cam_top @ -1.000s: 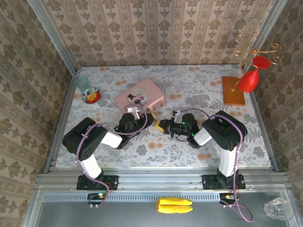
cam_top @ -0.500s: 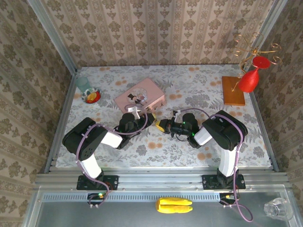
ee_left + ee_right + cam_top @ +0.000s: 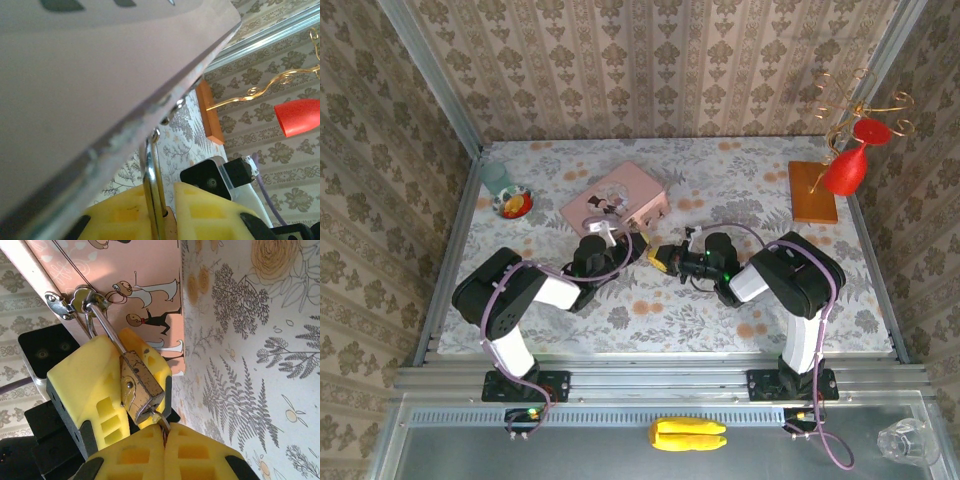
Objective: Unlock a padlock with a key
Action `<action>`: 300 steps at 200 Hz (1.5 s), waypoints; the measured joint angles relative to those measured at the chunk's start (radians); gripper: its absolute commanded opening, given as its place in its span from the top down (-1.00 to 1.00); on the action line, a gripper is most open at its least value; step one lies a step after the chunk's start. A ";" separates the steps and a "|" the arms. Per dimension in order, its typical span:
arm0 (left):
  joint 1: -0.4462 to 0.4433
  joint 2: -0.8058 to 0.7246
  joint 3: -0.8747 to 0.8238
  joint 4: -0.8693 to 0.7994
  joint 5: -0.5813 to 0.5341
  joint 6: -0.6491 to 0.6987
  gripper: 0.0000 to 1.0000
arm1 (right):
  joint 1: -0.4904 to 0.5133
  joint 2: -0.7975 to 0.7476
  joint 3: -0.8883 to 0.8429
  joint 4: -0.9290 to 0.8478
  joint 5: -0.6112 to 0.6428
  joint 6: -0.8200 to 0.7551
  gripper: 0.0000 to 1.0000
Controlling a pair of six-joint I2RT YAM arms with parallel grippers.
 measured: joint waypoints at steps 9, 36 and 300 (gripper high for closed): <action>0.000 0.000 0.002 0.000 -0.005 0.000 1.00 | -0.002 0.000 0.002 0.000 0.000 0.000 1.00; -0.006 0.000 0.003 -0.018 -0.016 0.002 1.00 | -0.003 0.000 0.002 -0.016 -0.003 0.000 0.84; -0.046 -0.065 0.007 -0.357 0.023 0.007 1.00 | 0.351 -0.624 -0.076 -0.856 0.571 -1.077 0.06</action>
